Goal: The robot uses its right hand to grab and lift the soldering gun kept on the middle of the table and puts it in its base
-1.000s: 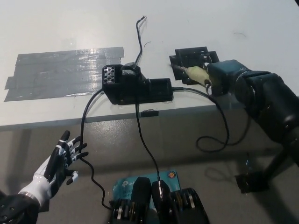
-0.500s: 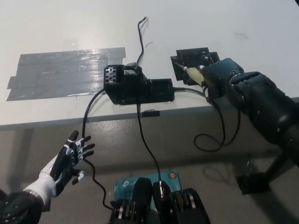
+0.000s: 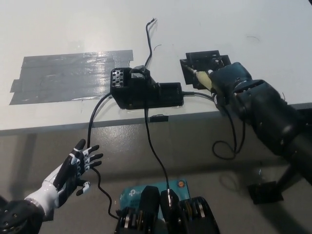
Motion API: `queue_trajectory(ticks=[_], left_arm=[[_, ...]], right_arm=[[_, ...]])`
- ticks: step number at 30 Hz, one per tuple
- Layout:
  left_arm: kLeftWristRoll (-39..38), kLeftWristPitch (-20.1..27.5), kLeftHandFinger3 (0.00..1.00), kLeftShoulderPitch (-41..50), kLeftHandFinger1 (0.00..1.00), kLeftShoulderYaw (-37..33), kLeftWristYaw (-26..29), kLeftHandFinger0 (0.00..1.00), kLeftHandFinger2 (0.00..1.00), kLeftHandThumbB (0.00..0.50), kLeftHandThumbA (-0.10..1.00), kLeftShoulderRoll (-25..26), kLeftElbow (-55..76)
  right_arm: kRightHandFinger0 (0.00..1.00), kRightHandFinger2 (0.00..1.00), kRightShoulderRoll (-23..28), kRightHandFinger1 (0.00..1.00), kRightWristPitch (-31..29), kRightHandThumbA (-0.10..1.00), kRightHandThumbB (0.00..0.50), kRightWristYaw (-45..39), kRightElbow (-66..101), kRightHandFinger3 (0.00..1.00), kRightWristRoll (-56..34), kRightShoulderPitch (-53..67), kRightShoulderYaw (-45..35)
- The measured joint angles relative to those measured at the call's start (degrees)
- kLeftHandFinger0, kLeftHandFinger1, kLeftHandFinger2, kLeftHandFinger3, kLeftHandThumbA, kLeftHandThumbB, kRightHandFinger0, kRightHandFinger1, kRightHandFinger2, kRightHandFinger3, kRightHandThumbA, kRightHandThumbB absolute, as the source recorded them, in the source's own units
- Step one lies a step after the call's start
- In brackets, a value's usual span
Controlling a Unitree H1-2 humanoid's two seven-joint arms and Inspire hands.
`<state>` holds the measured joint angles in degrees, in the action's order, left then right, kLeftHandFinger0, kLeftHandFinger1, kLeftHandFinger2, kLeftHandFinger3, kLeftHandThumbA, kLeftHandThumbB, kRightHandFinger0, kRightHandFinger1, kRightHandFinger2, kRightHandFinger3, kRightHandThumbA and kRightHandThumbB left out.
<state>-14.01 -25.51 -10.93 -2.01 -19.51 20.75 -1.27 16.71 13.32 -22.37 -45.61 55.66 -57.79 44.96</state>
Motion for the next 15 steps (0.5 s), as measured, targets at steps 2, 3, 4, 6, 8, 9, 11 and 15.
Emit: queue_trajectory(ticks=[2,3,4,6,8,9,11,15], left_arm=[[-0.1,0.0,1.0,0.0,1.0,-0.1,-0.6,1.0,1.0,0.351,1.0,0.2,-0.2],[-0.1,0.0,1.0,0.0,1.0,-0.2,-0.8,1.0,1.0,0.352,1.0,0.3,-0.3],[-0.2,0.0,1.0,0.0,1.0,-0.3,-1.1,1.0,1.0,0.339,1.0,0.4,-0.4],[-0.3,0.0,1.0,0.2,1.0,-0.3,-1.7,1.0,1.0,0.331,1.0,0.6,-0.5],[-0.3,-0.1,1.0,0.2,1.0,-0.5,-2.3,1.0,1.0,0.332,1.0,0.8,-0.6],[-0.3,-0.1,1.0,0.3,1.0,-0.5,-2.5,1.0,1.0,0.333,1.0,0.9,-0.6],[-0.3,0.0,1.0,0.5,1.0,-0.7,-2.9,1.0,1.0,0.332,1.0,1.2,-0.6],[-0.3,-0.1,1.0,0.9,1.0,-0.7,-3.6,1.0,1.0,0.3,1.0,1.4,-0.7]], right_arm=[[0.36,0.79,-0.5,0.52,2.1,0.68,0.0,0.0,0.6,1.0,1.2,0.6,0.5],[0.26,0.75,-0.7,0.45,3.1,1.0,0.0,0.1,0.8,1.0,1.7,0.9,0.6],[0.05,0.49,-0.9,0.18,4.0,0.95,0.0,0.3,1.2,1.0,2.3,1.4,0.6],[0.0,0.31,-1.0,0.13,5.6,0.62,0.0,1.2,2.3,0.75,3.7,2.6,0.9],[0.0,0.31,-0.9,0.11,6.5,0.48,0.0,2.7,3.3,0.58,4.6,3.8,0.7],[0.0,0.36,-0.8,0.14,6.7,0.46,0.0,3.7,3.8,0.56,5.0,4.5,0.5],[0.0,0.65,-0.6,0.32,7.1,0.22,0.0,5.6,4.7,0.5,5.6,5.5,0.1],[0.01,0.74,-0.2,0.42,7.0,0.14,0.014,9.0,5.4,0.57,6.0,7.0,-0.9]])
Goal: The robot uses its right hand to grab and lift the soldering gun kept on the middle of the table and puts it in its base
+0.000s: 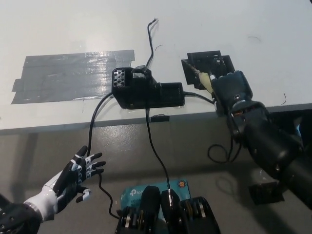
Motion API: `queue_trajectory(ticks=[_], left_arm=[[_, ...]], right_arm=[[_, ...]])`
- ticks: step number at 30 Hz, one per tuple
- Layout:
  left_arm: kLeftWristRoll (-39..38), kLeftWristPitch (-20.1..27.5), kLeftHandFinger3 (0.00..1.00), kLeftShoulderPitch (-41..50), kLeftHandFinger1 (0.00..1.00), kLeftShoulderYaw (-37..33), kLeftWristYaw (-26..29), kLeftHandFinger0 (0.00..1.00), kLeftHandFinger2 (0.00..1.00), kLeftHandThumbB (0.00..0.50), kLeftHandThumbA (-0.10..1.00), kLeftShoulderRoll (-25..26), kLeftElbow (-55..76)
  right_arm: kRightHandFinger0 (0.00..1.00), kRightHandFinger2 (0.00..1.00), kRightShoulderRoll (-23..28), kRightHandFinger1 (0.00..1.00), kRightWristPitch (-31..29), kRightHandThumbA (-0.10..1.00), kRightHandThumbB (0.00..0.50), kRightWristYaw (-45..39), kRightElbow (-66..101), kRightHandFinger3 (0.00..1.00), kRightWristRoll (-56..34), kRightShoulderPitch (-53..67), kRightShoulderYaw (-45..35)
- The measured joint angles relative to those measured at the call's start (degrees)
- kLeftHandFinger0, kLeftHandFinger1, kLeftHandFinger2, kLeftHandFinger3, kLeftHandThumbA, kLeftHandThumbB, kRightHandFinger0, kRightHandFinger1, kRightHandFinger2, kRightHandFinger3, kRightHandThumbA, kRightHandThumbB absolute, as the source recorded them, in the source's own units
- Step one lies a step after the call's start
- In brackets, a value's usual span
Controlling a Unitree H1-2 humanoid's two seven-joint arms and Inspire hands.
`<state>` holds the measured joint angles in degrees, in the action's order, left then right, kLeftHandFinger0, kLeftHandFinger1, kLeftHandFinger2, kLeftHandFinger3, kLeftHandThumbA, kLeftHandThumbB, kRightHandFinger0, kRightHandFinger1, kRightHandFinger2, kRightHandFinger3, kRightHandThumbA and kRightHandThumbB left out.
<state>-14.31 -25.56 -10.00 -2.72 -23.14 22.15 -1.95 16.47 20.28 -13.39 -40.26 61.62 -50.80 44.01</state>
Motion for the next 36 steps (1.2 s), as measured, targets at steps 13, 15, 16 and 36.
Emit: queue_trajectory(ticks=[13,15,16,36], left_arm=[[0.1,0.1,1.0,0.3,1.0,-0.6,-2.2,1.0,1.0,0.305,1.0,1.0,-0.3],[0.1,0.1,1.0,0.3,1.0,-0.7,-2.5,1.0,1.0,0.309,1.0,1.0,-0.3],[0.1,0.1,1.0,0.3,1.0,-0.7,-2.6,1.0,1.0,0.309,1.0,1.0,-0.3],[0.4,0.2,1.0,1.3,1.0,-0.6,-3.3,1.0,1.0,0.272,1.0,1.1,-0.5]], right_arm=[[0.0,0.69,4.3,0.34,-6.1,-0.1,0.015,3.8,3.2,0.25,-1.7,2.1,-3.3],[0.0,0.64,5.6,0.3,-8.3,-0.01,0.013,4.7,3.2,0.17,-2.5,2.2,-4.2],[0.0,0.63,6.1,0.29,-9.3,-0.03,0.014,5.1,3.3,0.16,-2.7,2.2,-4.5],[0.0,0.32,14.8,0.14,-28.5,-0.1,0.154,12.6,8.6,0.43,-5.7,2.5,-9.2]])
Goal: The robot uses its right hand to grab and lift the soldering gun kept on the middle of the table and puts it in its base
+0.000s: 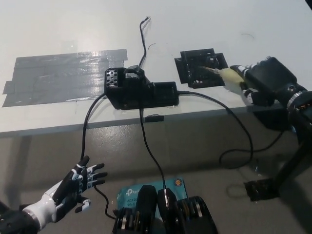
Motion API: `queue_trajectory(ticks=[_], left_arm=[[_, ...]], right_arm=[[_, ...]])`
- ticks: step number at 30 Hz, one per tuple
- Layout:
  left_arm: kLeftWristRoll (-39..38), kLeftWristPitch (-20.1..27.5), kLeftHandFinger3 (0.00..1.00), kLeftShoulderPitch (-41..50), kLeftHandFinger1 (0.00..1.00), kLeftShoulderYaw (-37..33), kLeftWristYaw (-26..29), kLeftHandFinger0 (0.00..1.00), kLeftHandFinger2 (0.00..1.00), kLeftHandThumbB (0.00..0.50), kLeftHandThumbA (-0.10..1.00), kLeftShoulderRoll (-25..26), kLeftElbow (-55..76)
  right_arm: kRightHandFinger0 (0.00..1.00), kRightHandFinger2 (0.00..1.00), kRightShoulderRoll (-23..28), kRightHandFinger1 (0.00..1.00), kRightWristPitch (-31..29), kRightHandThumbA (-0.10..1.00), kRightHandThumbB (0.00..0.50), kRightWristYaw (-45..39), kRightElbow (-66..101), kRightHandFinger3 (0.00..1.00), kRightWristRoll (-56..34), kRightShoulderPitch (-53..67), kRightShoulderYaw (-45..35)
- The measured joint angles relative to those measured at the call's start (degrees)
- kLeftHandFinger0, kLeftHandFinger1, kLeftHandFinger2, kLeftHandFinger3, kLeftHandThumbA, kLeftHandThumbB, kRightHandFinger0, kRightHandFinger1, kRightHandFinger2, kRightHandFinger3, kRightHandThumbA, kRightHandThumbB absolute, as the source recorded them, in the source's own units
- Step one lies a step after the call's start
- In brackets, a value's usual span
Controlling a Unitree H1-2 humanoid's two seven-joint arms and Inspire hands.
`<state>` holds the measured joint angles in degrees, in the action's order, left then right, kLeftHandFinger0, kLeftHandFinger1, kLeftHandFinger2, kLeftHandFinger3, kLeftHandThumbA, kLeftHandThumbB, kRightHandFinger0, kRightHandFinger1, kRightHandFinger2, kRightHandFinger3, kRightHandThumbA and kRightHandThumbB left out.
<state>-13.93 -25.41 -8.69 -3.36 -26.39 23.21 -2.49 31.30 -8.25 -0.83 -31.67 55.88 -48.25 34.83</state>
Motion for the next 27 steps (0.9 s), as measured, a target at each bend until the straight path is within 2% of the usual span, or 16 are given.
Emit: queue_trajectory(ticks=[3,4,5,6,7,8,9,12,15,17,18,21,23,25,26,27], left_arm=[[0.0,0.0,1.0,0.0,1.0,0.1,0.0,1.0,1.0,0.274,1.0,0.0,0.0],[0.0,0.0,1.0,0.0,1.0,0.1,0.0,1.0,1.0,0.281,1.0,0.0,0.0],[0.0,0.0,1.0,0.0,1.0,0.1,0.0,1.0,1.0,0.284,1.0,0.0,-0.1],[0.0,0.0,1.0,0.1,1.0,0.1,0.0,1.0,1.0,0.283,1.0,0.0,-0.1],[0.0,0.0,1.0,0.1,1.0,0.1,0.0,1.0,1.0,0.285,1.0,0.0,-0.1],[0.1,0.0,1.0,0.1,1.0,0.1,0.0,1.0,1.0,0.289,1.0,0.0,-0.1],[0.1,-0.1,1.0,0.1,1.0,0.1,0.0,1.0,1.0,0.285,1.0,0.0,-0.1],[0.1,-0.1,1.0,0.2,1.0,0.1,0.0,1.0,1.0,0.291,1.0,0.0,-0.1],[0.1,-0.1,1.0,0.3,1.0,0.1,0.0,1.0,1.0,0.298,1.0,0.0,-0.2],[0.1,-0.1,1.0,0.3,1.0,0.1,0.0,1.0,1.0,0.293,1.0,0.0,-0.2],[0.1,-0.1,1.0,0.3,1.0,0.1,0.0,1.0,1.0,0.29,1.0,0.0,-0.2],[0.1,-0.1,1.0,0.3,1.0,0.1,0.0,1.0,1.0,0.318,1.0,0.0,-0.3],[0.2,-0.1,1.0,0.3,1.0,0.1,0.0,1.0,1.0,0.303,1.0,0.0,-0.3],[0.4,-0.1,1.0,0.3,1.0,0.1,0.1,1.0,1.0,0.315,1.0,0.0,-0.3],[0.4,-0.1,1.0,0.3,1.0,0.1,0.1,1.0,1.0,0.321,1.0,0.0,-0.3],[0.5,-0.1,1.0,0.3,1.0,0.1,0.1,1.0,1.0,0.328,1.0,0.0,-0.3]], right_arm=[[0.0,0.44,0.0,0.09,-2.4,-0.1,0.153,2.9,0.4,0.41,0.2,0.0,-0.3],[0.0,0.3,0.0,0.01,-3.1,-0.1,0.155,3.5,0.6,0.2,0.2,0.0,-0.6],[0.0,0.26,0.0,0.02,-3.7,-0.1,0.147,4.1,0.9,0.08,0.2,0.0,-1.0],[0.0,0.25,-0.1,0.0,-4.7,-0.1,0.147,5.1,0.9,0.06,0.1,0.0,-1.5],[0.0,0.34,-0.1,0.05,-5.5,-0.1,0.151,5.7,0.9,0.1,-0.1,0.0,-2.0],[0.0,0.3,-0.2,0.03,-6.3,-0.1,0.118,6.2,0.9,0.05,-0.3,0.0,-2.4],[0.0,0.33,-0.3,0.0,-6.8,-0.1,0.12,6.3,1.0,0.1,-0.5,0.0,-2.8],[0.0,0.16,-0.4,0.0,-8.1,-0.1,0.099,6.4,1.3,0.03,-1.2,0.0,-4.1],[0.0,0.16,-0.4,0.03,-9.0,-0.1,0.098,6.4,1.3,0.02,-1.5,0.0,-5.0],[0.0,0.17,-0.4,0.11,-9.8,-0.1,0.095,6.5,1.1,0.02,-1.4,-0.1,-5.0],[0.0,0.12,-0.5,0.17,-10.2,-0.1,0.064,6.7,1.0,0.07,-1.4,-0.1,-5.0],[0.0,0.0,-0.8,0.15,-11.2,-0.1,0.037,6.7,1.0,0.03,-1.3,-0.6,-5.0],[0.0,0.15,-1.2,0.21,-11.6,-0.1,0.02,6.6,1.1,0.05,-1.5,-0.9,-5.2],[0.0,0.36,-1.9,0.29,-12.2,-0.1,0.019,6.4,1.3,0.19,-1.6,-1.4,-5.4],[0.0,0.36,-2.3,0.26,-12.4,-0.1,0.083,6.3,1.3,0.38,-1.8,-1.5,-5.5],[0.0,0.32,-2.8,0.23,-12.6,-0.1,0.087,6.0,1.6,0.37,-2.1,-1.6,-5.7]])
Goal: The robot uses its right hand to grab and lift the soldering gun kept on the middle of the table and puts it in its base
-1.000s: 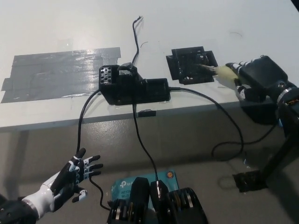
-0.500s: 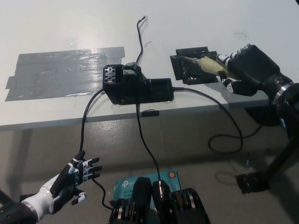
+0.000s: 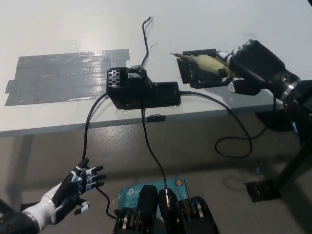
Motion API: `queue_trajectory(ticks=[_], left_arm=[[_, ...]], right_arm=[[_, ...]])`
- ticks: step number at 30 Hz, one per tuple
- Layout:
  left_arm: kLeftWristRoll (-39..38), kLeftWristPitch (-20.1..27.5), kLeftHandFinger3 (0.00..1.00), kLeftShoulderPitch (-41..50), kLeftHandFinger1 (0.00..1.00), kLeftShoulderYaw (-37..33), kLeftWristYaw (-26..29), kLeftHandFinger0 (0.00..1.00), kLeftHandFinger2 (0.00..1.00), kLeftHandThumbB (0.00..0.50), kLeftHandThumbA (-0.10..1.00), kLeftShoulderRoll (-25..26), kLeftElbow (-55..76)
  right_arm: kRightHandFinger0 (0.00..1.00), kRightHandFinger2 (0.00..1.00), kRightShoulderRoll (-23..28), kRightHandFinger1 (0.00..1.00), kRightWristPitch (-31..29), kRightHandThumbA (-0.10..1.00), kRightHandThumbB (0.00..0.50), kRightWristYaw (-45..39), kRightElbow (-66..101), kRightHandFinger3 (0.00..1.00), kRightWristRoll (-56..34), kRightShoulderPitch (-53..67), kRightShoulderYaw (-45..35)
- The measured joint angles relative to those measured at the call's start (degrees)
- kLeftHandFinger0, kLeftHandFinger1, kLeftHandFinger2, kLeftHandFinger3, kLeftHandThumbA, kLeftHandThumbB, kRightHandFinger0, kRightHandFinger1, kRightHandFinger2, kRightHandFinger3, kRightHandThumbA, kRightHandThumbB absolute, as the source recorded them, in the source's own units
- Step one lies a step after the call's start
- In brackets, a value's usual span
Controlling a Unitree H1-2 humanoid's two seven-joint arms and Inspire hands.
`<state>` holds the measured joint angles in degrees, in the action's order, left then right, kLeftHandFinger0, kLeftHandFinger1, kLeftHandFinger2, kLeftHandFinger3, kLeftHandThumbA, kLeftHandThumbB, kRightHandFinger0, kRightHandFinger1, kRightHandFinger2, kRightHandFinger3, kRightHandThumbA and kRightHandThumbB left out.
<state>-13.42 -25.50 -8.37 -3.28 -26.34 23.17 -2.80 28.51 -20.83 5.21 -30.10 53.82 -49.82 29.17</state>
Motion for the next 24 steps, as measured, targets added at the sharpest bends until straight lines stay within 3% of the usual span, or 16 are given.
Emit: queue_trajectory(ticks=[1,2,3,5,7,9,12,14,16,19,21,24], left_arm=[[0.0,0.0,1.0,0.0,1.0,0.0,0.0,1.0,1.0,0.327,1.0,0.0,0.0],[0.1,0.1,1.0,0.2,1.0,0.0,0.0,1.0,1.0,0.323,1.0,0.0,-0.1],[0.2,0.2,1.0,0.3,1.0,0.0,0.0,1.0,1.0,0.317,1.0,0.0,-0.2],[0.2,0.3,1.0,0.6,1.0,0.0,-0.1,1.0,1.0,0.31,1.0,-0.1,-0.5],[0.2,0.3,1.0,0.9,1.0,0.0,-0.1,1.0,1.0,0.302,1.0,-0.2,-0.6],[0.2,0.3,1.0,1.0,1.0,0.0,-0.1,1.0,1.0,0.31,1.0,-0.1,-0.7],[0.2,0.4,1.0,1.2,1.0,-0.1,-0.2,1.0,1.0,0.298,1.0,-0.1,-0.7],[0.2,0.5,1.0,1.2,1.0,-0.1,-0.2,1.0,1.0,0.309,1.0,-0.1,-0.7],[0.2,0.5,1.0,1.2,1.0,-0.1,-0.2,1.0,1.0,0.31,1.0,-0.1,-0.7],[0.2,0.5,1.0,1.3,1.0,-0.1,-0.2,1.0,1.0,0.299,1.0,-0.1,-0.7],[0.2,0.6,1.0,1.5,1.0,-0.2,-0.2,1.0,1.0,0.301,1.0,-0.1,-0.7],[0.2,0.6,1.0,1.7,1.0,-0.4,-0.2,1.0,1.0,0.302,1.0,-0.2,-0.7]], right_arm=[[0.0,0.35,-0.2,0.2,-0.1,-0.1,0.082,-0.4,0.2,0.32,-0.3,0.0,0.0],[0.0,0.36,-0.6,0.16,-0.4,-0.1,0.114,-0.8,0.6,0.28,-0.7,0.0,0.0],[0.0,0.3,-1.0,0.12,-0.7,-0.1,0.137,-1.2,0.9,0.18,-0.9,0.0,0.0],[0.0,0.15,-1.5,0.01,-1.0,-0.1,0.132,-1.8,1.6,0.07,-1.0,0.0,0.1],[0.0,0.13,-1.9,0.01,-1.3,-0.1,0.088,-2.0,1.7,0.07,-1.0,-0.1,0.2],[0.0,0.16,-2.1,0.02,-1.5,-0.1,0.081,-2.3,1.7,0.12,-1.0,-0.3,0.2],[0.0,0.06,-2.8,0.03,-1.2,-0.1,0.049,-4.3,2.2,0.14,-1.0,-1.0,0.3],[0.0,0.32,-3.1,0.23,-1.1,-0.1,0.052,-5.3,2.9,0.29,-1.0,-1.5,0.3],[0.0,0.49,-3.5,0.3,-1.1,-0.1,0.052,-6.0,3.3,0.44,-1.0,-2.0,0.3],[0.0,0.59,-3.8,0.33,-1.2,-0.1,0.078,-6.5,3.4,0.5,-1.0,-2.3,0.4],[0.0,0.59,-3.8,0.35,-1.3,-0.1,0.069,-6.5,3.4,0.51,-0.9,-2.3,0.5],[0.0,0.6,-3.8,0.35,-1.4,-0.1,0.093,-6.8,3.4,0.53,-0.9,-2.3,0.7]])
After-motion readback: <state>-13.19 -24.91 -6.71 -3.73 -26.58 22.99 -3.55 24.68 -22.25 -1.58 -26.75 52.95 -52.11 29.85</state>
